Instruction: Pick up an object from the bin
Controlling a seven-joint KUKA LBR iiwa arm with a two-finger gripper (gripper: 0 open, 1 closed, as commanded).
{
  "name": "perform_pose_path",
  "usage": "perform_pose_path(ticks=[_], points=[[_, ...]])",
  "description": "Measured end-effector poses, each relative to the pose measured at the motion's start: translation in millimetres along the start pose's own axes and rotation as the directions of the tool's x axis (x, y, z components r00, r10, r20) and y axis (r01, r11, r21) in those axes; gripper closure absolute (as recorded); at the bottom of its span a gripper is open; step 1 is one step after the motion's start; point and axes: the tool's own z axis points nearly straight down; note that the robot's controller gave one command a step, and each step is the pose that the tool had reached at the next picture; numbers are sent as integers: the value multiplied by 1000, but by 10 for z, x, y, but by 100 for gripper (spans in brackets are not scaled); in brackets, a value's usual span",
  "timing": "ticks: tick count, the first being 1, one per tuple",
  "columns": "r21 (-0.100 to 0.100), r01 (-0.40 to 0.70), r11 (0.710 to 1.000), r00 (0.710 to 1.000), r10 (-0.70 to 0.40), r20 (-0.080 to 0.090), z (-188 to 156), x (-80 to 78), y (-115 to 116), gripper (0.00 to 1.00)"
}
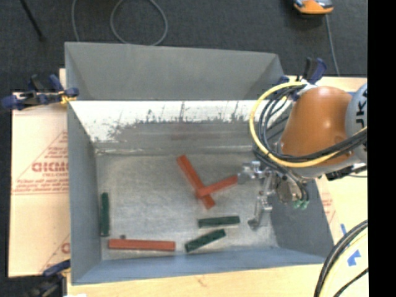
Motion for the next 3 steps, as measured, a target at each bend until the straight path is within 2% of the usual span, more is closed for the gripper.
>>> perform_pose_path(ticks=[1,2,3], points=[[-2,43,999,999,-43,-7,1125,72,282,0],[-3,89,996,996,-89,3,1079,193,848,0],[-2,87,996,996,-87,1,1084,198,818,100]])
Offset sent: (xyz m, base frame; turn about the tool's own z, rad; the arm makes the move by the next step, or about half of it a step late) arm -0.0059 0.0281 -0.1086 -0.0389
